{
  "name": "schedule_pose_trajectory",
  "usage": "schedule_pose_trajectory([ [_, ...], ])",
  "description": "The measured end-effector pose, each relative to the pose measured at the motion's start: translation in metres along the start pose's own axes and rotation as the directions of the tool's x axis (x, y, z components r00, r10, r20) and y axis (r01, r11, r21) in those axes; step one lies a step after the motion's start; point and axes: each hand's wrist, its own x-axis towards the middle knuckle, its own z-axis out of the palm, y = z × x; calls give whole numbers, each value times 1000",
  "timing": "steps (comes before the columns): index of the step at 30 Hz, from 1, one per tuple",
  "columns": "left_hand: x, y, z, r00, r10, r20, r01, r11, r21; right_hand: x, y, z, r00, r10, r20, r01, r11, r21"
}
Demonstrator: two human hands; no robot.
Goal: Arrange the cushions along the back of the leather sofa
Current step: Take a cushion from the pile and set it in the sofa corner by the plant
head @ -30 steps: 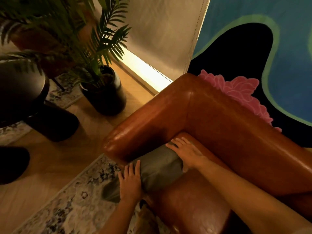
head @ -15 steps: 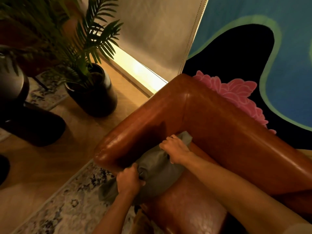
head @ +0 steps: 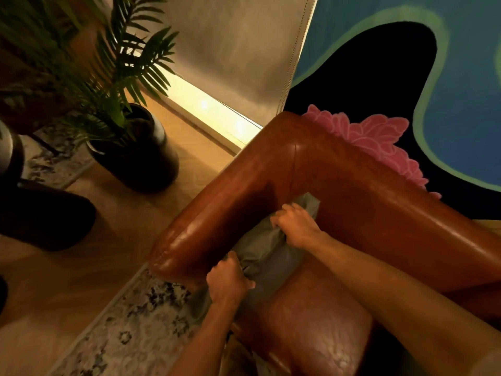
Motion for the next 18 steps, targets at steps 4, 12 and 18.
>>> schedule_pose_trajectory([
  [4, 5, 8, 3, 1000, 15, -17, -16, 999, -37, 3, 8, 9, 998, 30, -60, -27, 998, 50],
  [12, 11, -14, 3, 998, 62, 28, -58, 990, -132, -9, -10, 33, 794, 608, 11, -508, 654, 561],
  [18, 10, -8, -2, 998, 54, 23, -53, 997, -50, -8, -16, 43, 715, 654, 249, -542, 292, 788],
])
